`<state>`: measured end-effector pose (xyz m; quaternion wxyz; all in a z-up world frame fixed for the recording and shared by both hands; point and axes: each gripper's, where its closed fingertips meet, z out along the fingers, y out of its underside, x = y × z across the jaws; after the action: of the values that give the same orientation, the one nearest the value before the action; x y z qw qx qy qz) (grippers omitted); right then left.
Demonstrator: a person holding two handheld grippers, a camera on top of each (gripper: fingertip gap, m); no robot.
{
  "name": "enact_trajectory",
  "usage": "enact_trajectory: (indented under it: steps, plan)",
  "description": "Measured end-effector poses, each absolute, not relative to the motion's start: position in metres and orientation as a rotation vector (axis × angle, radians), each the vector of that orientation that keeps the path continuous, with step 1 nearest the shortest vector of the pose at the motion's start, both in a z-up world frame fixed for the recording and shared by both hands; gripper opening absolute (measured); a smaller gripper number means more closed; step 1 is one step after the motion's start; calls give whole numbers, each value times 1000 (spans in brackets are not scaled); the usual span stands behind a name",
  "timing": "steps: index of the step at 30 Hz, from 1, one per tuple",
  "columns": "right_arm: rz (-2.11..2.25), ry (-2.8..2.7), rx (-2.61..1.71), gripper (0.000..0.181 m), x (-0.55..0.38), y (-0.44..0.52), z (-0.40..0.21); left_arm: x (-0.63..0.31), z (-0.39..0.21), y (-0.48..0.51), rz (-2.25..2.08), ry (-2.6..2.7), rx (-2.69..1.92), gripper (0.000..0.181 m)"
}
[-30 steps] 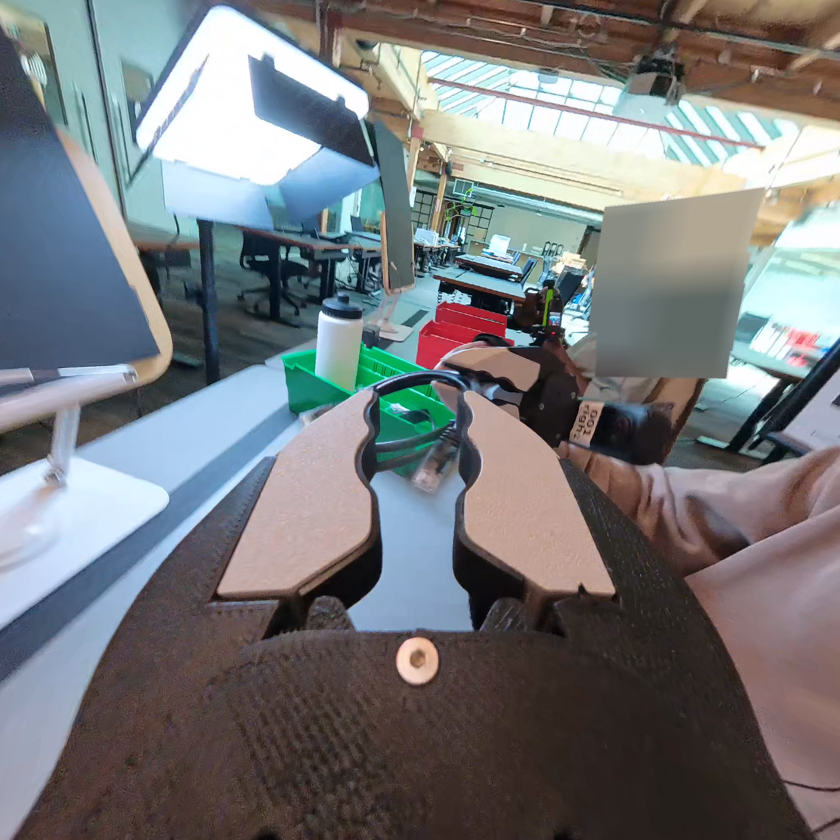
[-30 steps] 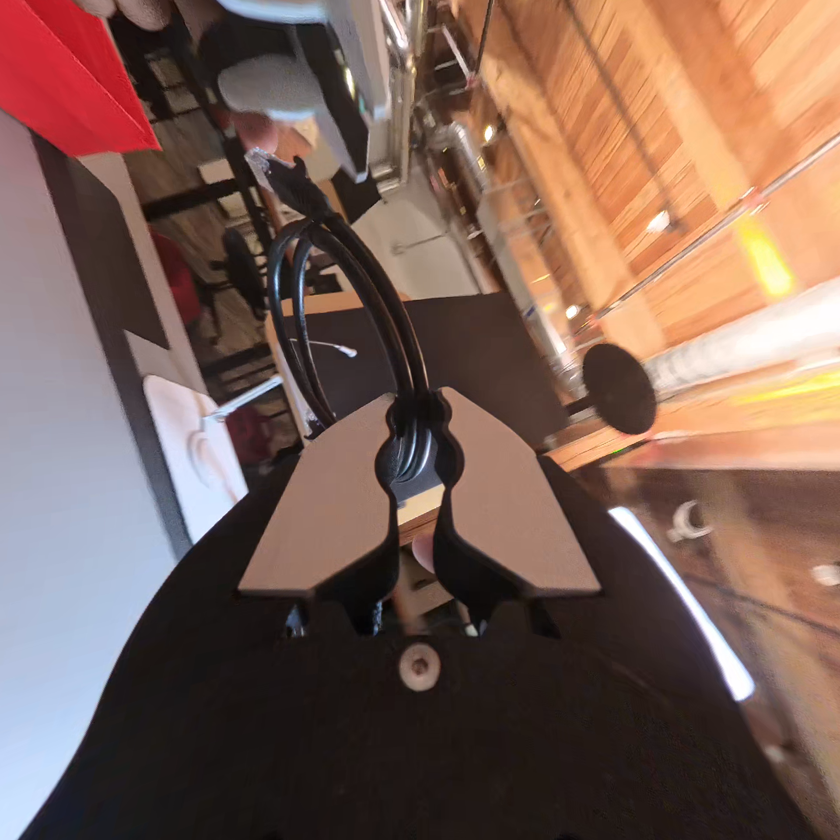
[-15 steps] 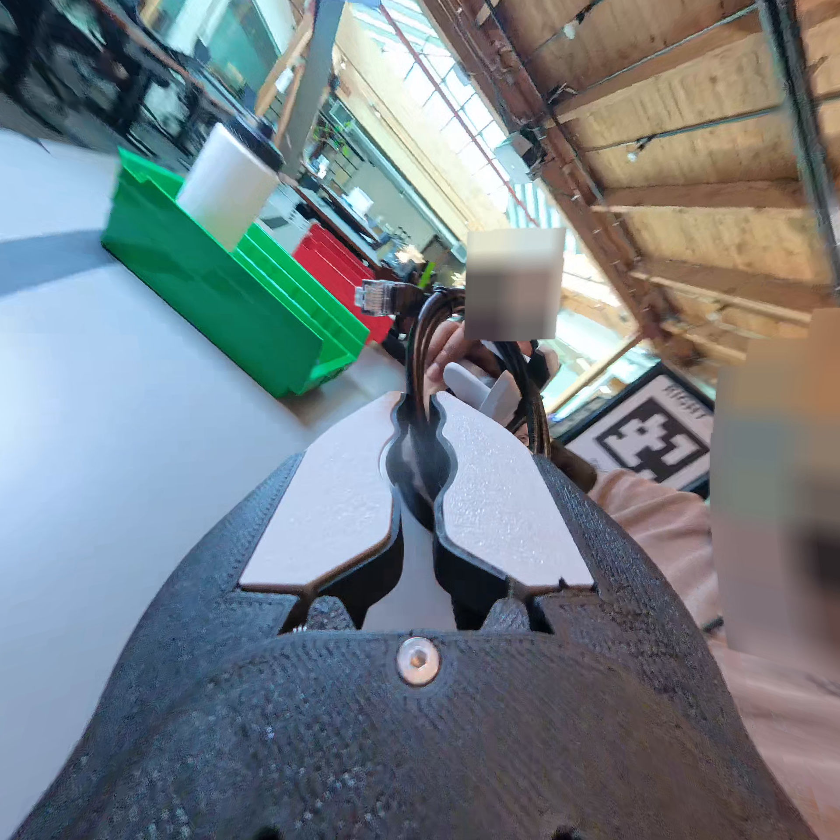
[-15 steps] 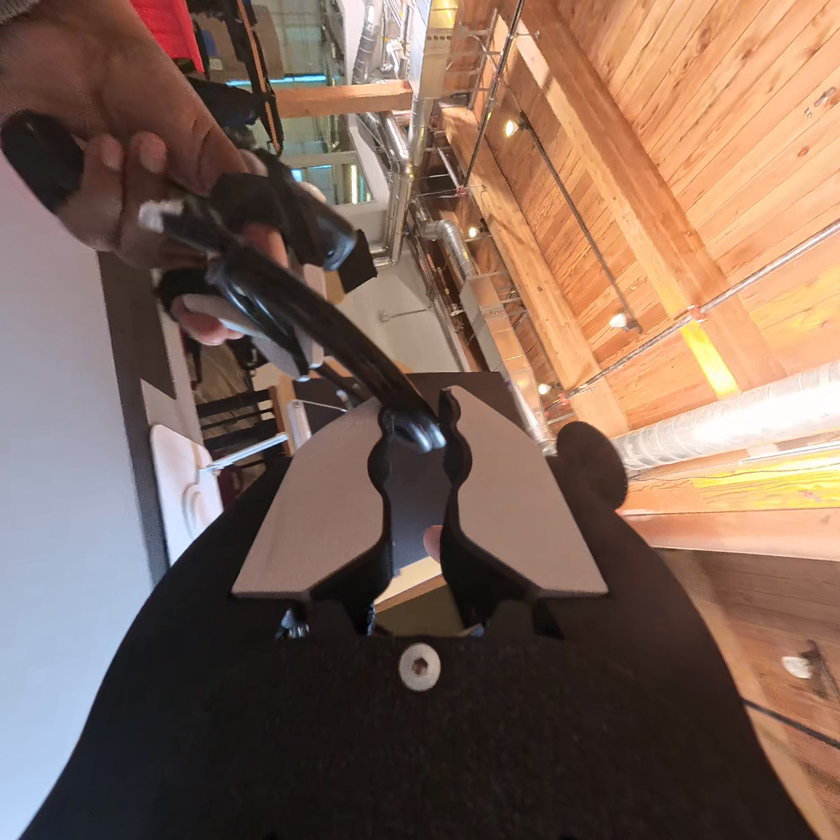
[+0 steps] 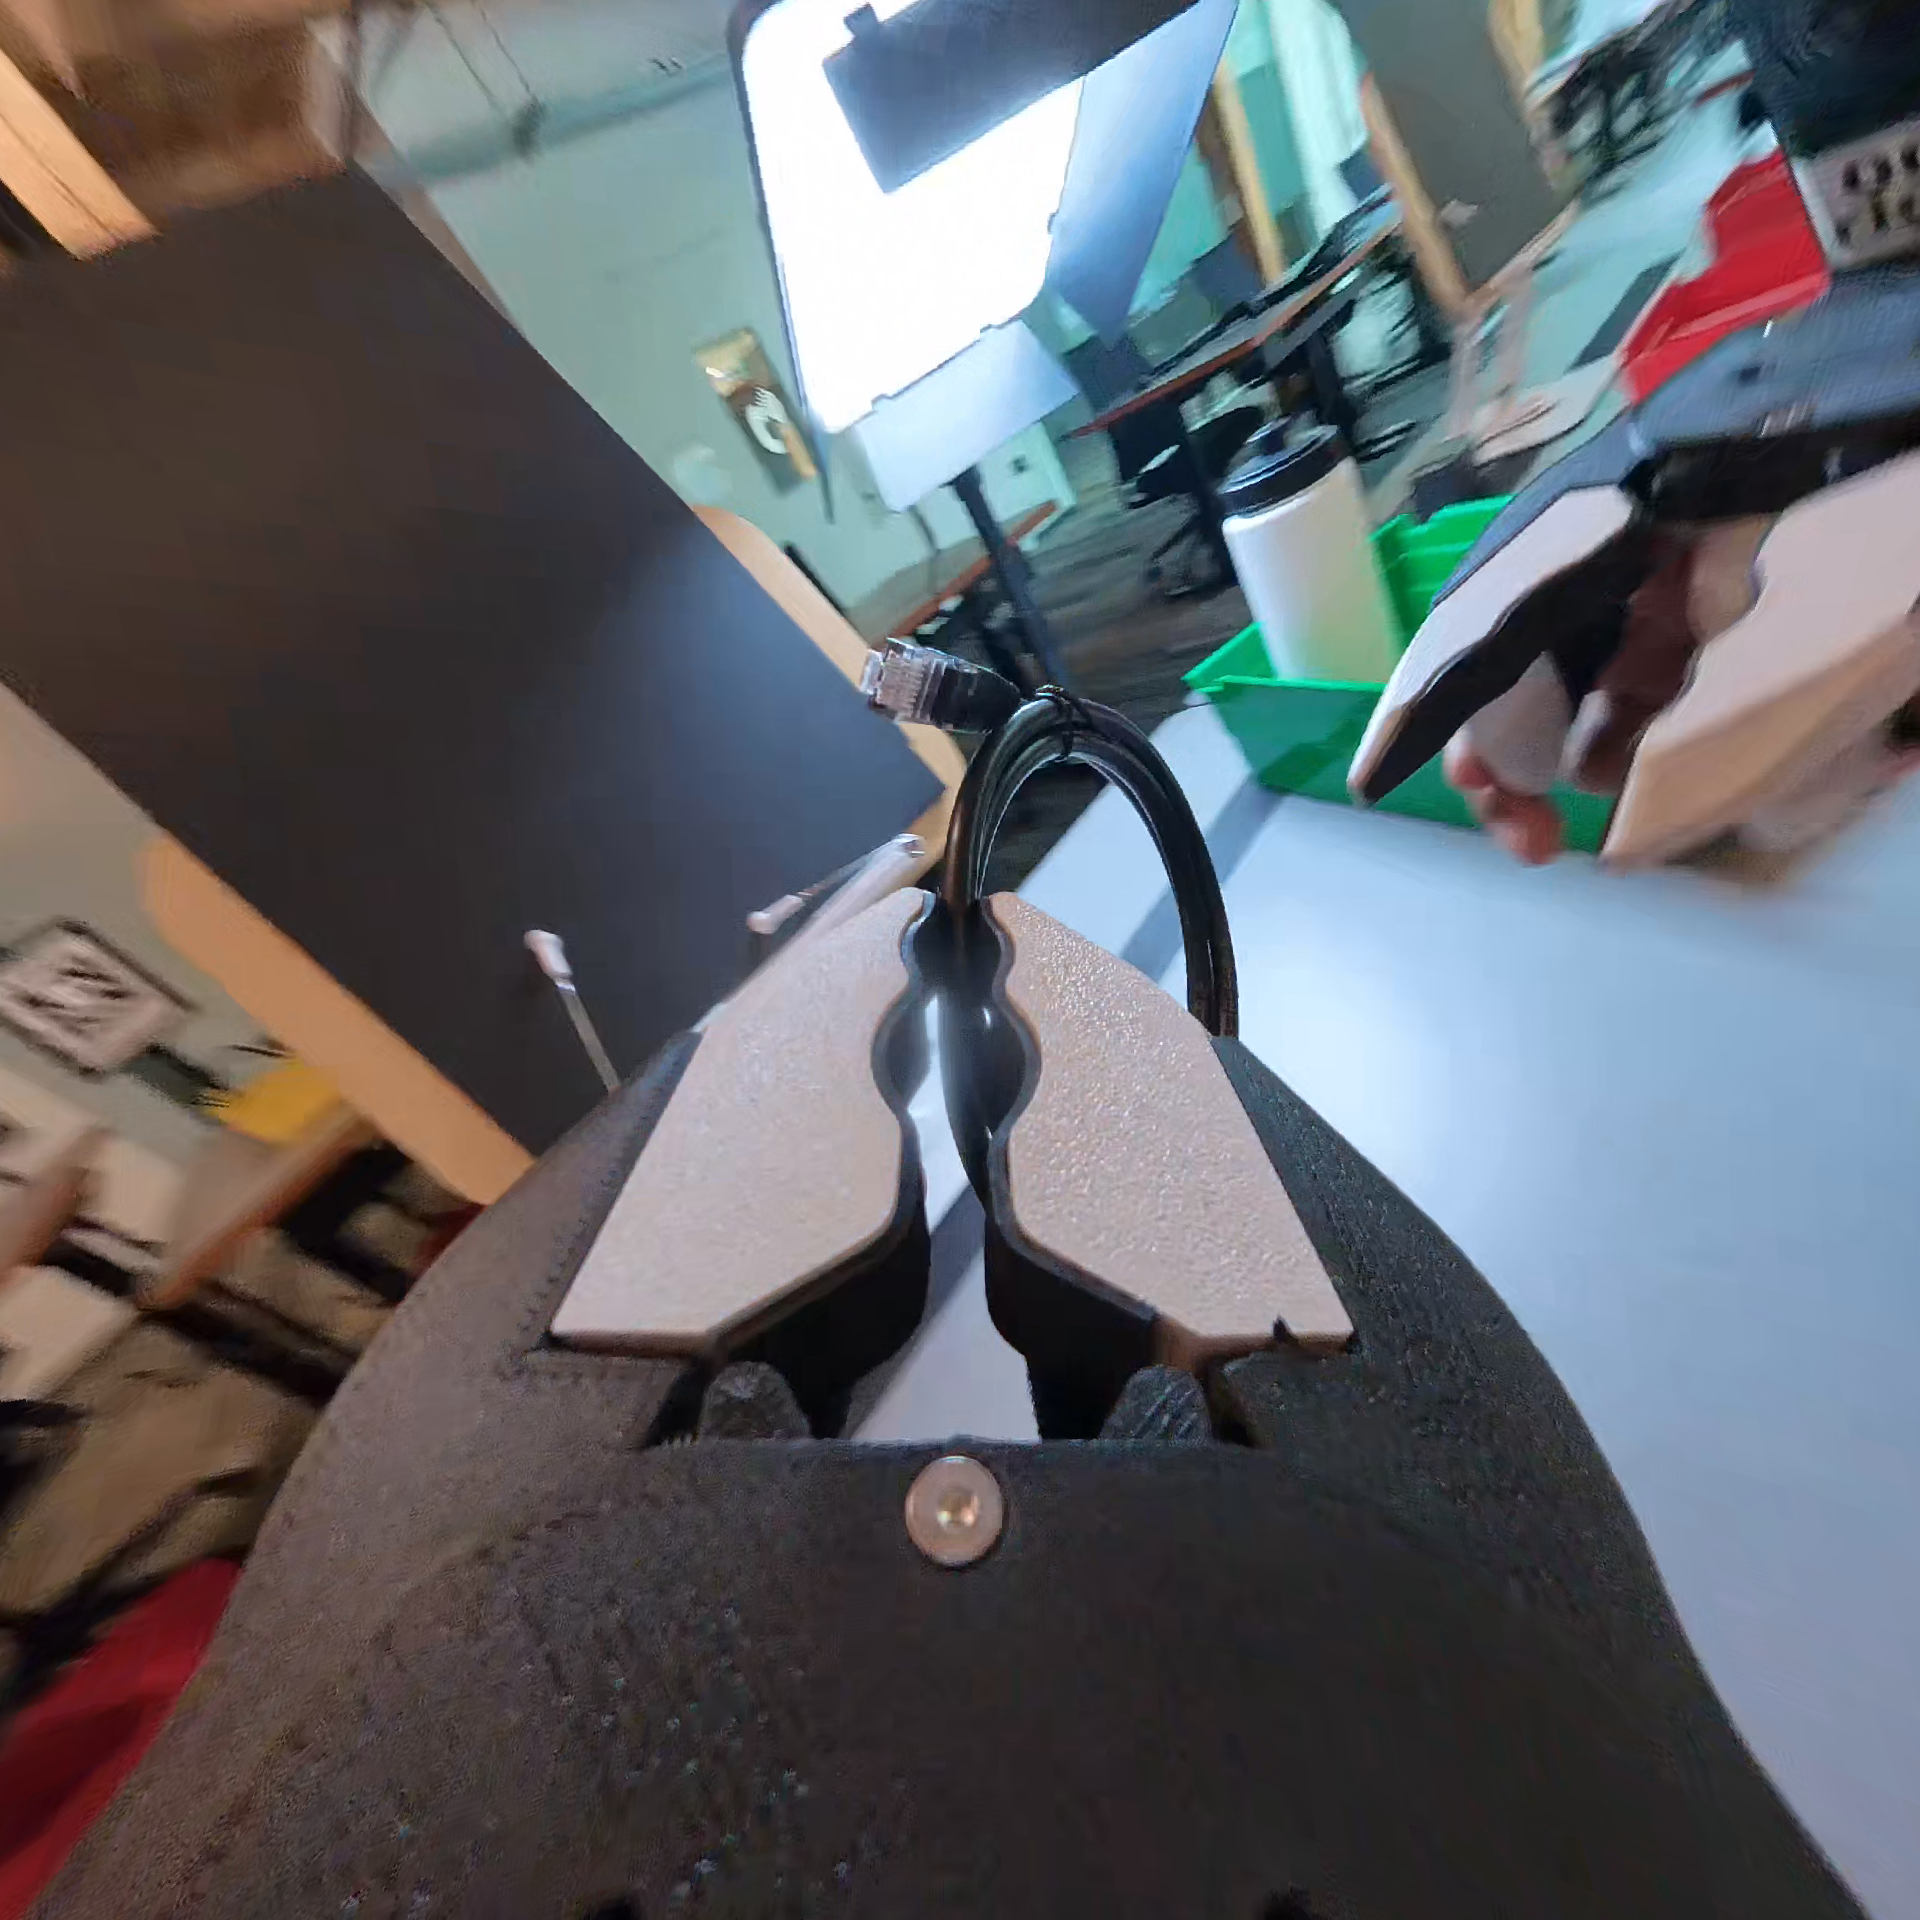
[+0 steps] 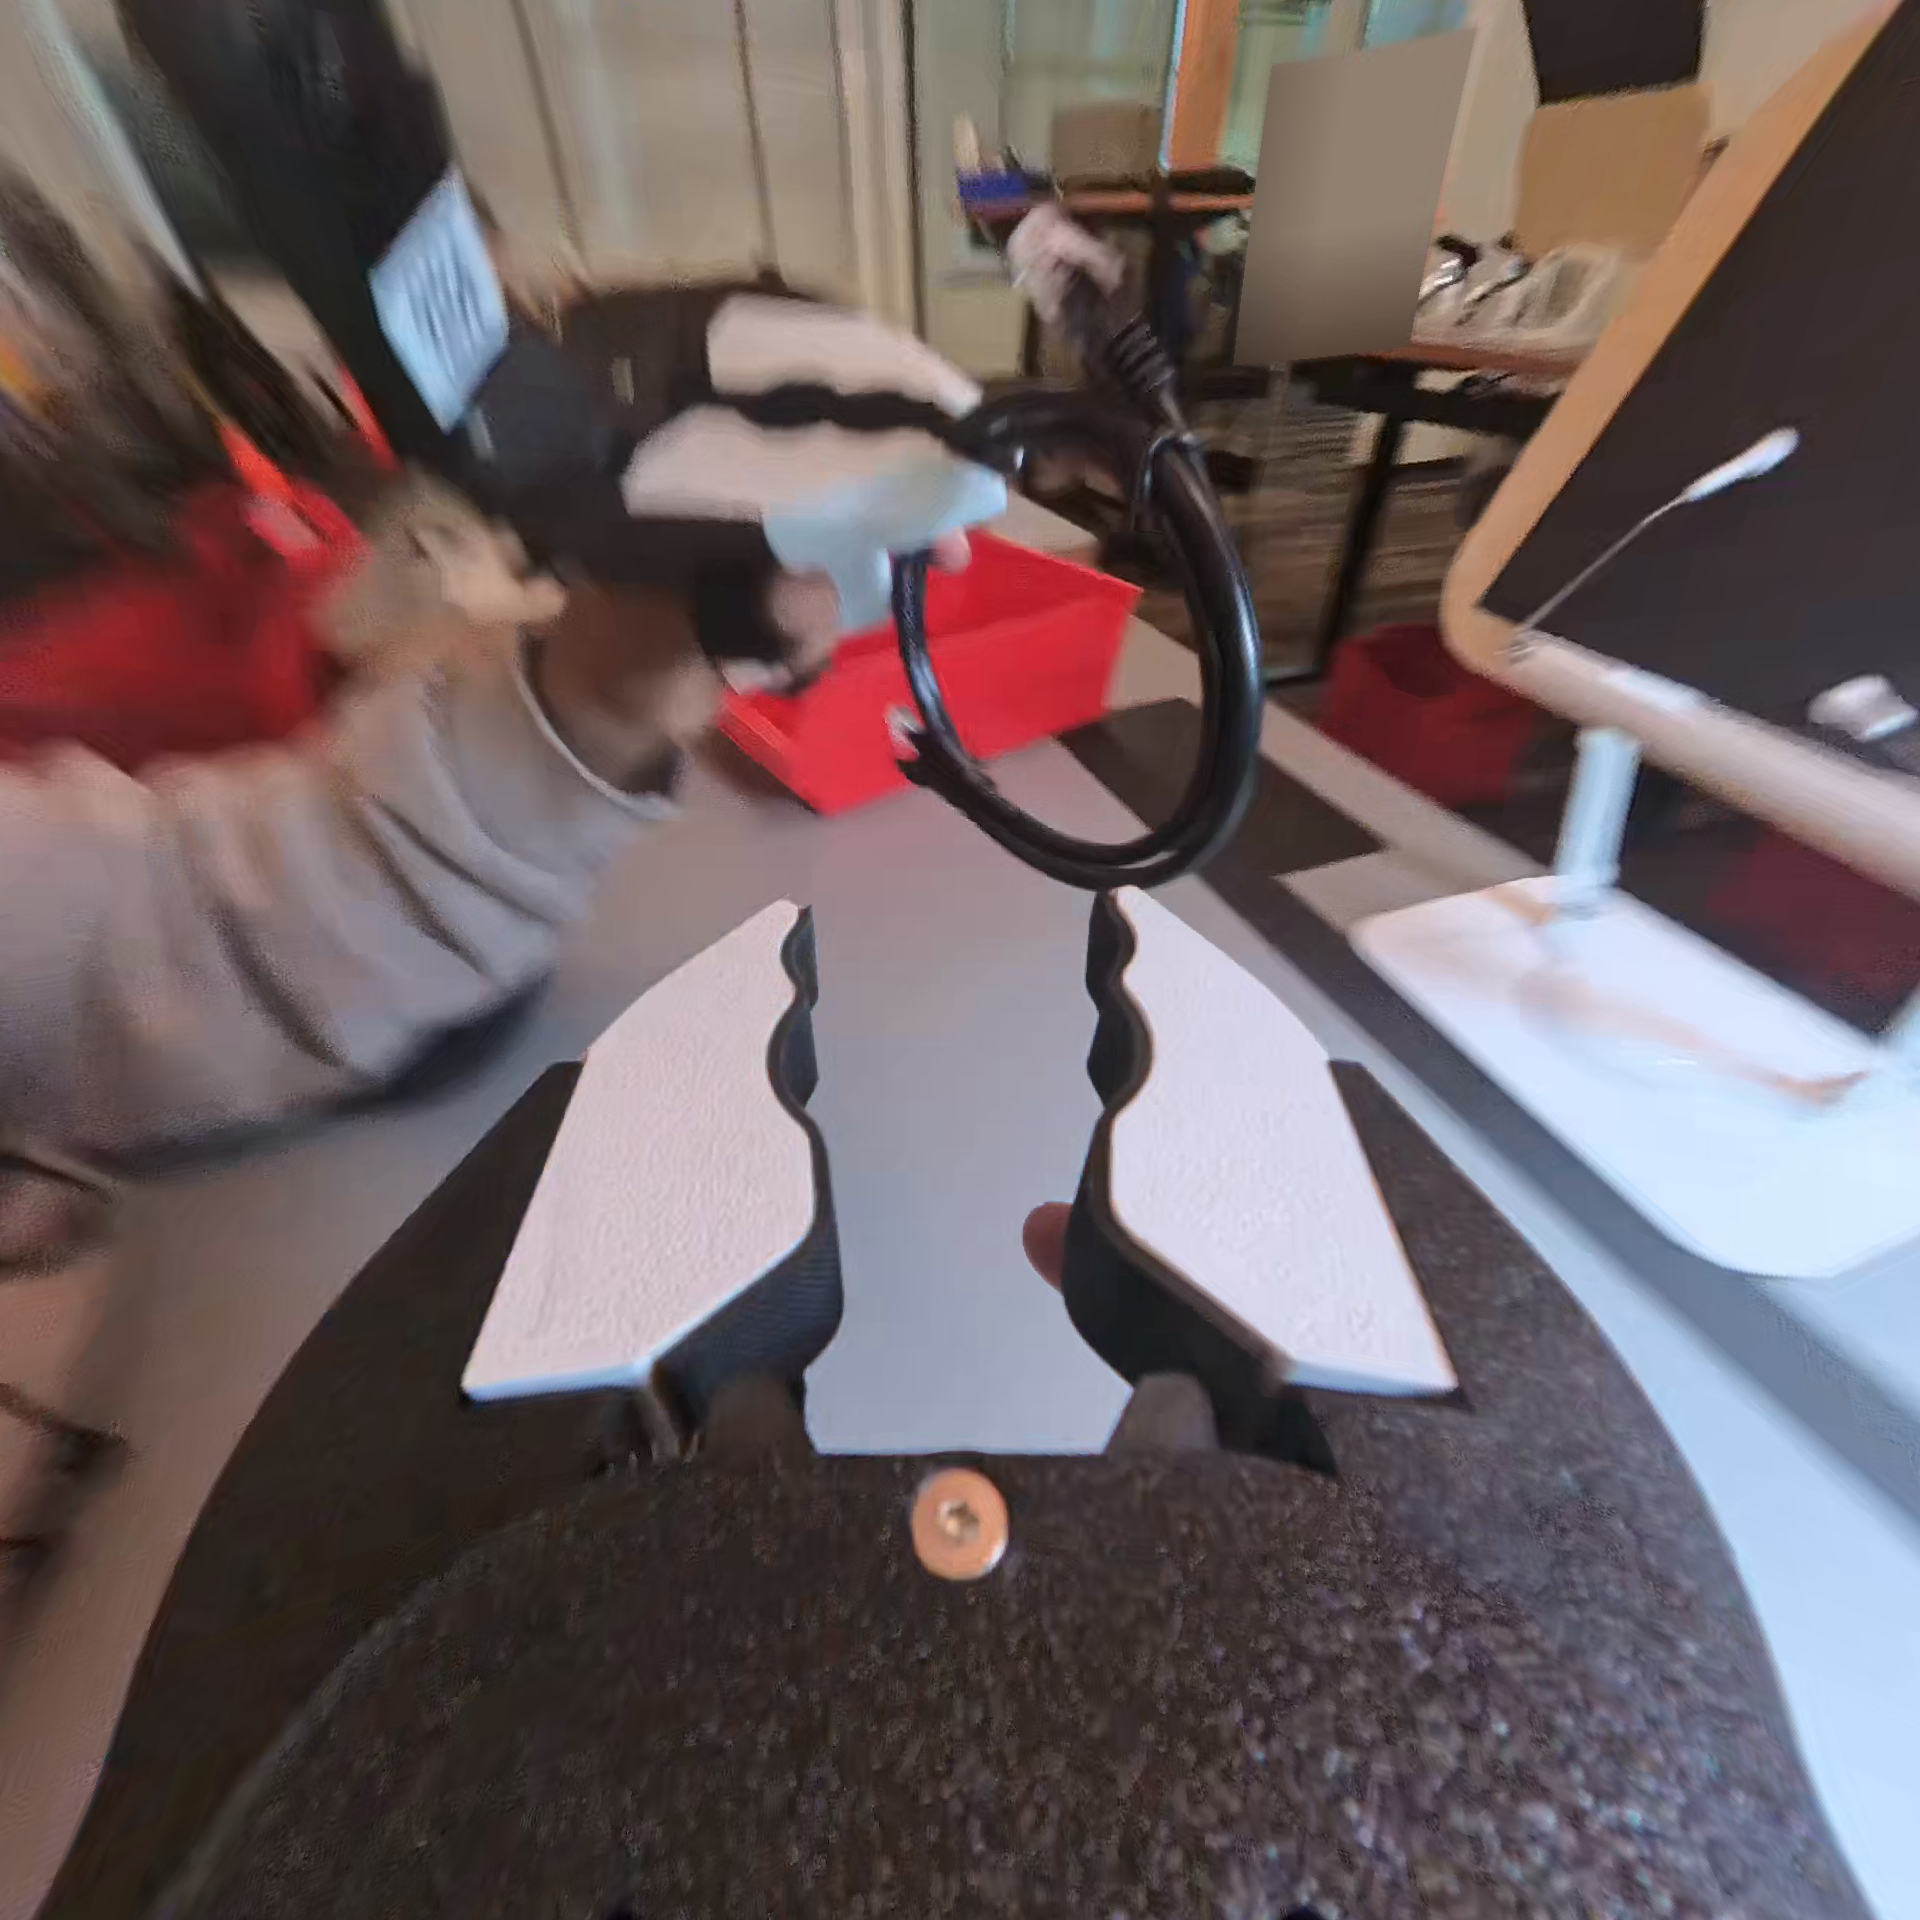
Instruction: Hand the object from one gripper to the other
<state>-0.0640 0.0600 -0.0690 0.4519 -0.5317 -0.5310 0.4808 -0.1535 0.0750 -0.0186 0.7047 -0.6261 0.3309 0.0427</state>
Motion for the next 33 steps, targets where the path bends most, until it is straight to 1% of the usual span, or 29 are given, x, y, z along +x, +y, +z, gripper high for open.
enact_trajectory:
  steps: [1,5,8,11,12,15,18,21,23,24,25,27,31,33]
  plan:
    - [1372,-1236,-1356,50,-64,57,-60,-152,-16,74,199,759,-1349,6]
    - [1928,-907,-1493,46,-64,59,-43,-132,-11,65,513,855,-1147,6]
    - [2156,-738,-1484,52,-64,60,-35,-109,-13,56,763,951,-954,6]
    - [2230,-650,-1468,58,-63,58,-24,-85,-20,46,921,1042,-765,6]
    - [2247,-617,-1456,57,-61,57,-20,-77,-22,43,956,1067,-714,6]
    - [2307,-576,-1423,50,-57,52,-10,-67,-21,38,1024,1087,-649,6]
    - [2351,-560,-1382,49,-55,46,-3,-68,-16,33,1047,1095,-612,6]
    - [2487,-509,-1213,44,-48,38,14,-65,-11,26,1024,1093,-585,7]
    - [2573,-455,-1083,37,-39,36,25,-56,-13,20,1000,1126,-539,6]
    - [2562,-465,-1055,23,-37,34,27,-52,-13,18,993,1123,-530,6]
    - [2500,-496,-1060,14,-39,33,25,-50,-13,17,975,1117,-531,7]
    - [2447,-606,-1076,13,-39,29,23,-54,-10,18,937,1103,-570,6]
    - [2207,-844,-1046,12,-37,20,22,-70,-6,25,705,1036,-715,14]
    - [2076,-950,-1047,12,-31,22,22,-77,0,30,470,964,-853,33]
